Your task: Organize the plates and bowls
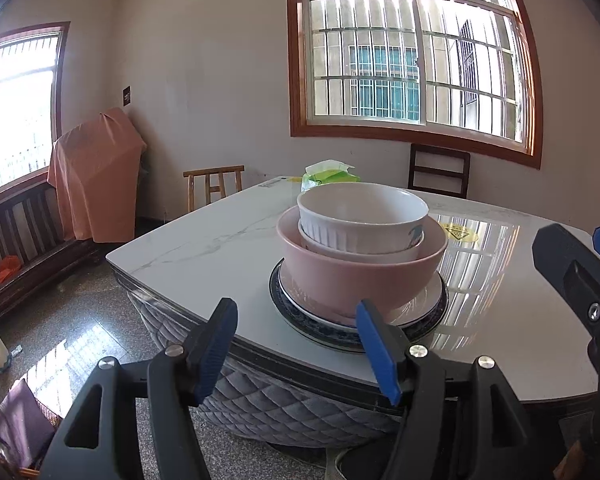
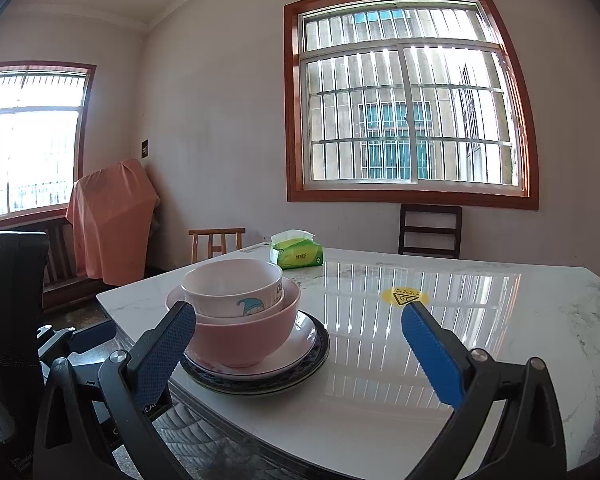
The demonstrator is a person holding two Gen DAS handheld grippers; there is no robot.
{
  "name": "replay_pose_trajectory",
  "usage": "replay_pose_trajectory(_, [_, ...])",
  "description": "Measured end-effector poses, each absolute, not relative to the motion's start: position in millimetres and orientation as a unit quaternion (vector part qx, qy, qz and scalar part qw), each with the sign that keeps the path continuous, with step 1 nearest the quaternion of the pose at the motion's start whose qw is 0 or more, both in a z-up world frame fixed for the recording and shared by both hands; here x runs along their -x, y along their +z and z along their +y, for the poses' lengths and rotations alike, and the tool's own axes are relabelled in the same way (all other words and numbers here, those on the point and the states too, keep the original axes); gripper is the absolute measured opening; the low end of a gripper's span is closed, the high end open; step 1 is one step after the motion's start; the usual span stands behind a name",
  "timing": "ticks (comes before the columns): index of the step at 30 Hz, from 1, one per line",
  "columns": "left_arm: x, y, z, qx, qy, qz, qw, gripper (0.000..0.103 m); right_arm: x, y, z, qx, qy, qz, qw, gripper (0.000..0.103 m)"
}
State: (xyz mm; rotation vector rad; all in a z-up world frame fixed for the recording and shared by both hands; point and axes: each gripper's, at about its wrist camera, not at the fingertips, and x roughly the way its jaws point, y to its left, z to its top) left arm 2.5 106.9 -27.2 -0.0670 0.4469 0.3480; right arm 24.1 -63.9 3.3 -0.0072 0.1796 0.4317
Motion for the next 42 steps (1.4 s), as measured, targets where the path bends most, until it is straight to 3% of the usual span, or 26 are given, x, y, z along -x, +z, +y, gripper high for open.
replay_pose_trajectory(11, [-7.3, -60.3, 116.0, 0.056, 0.179, 0.264, 0.946, 0.066, -20.2, -8.6, -57.4, 0.017, 0.206, 0.106, 0.973, 0.102])
replay_pose_trajectory(42, [-0.8, -55.2, 120.8, 0.068, 0.176, 0.266, 0.945, 0.067, -18.2, -11.0, -58.7, 0.016, 0.211, 0.114, 0.971, 0.102])
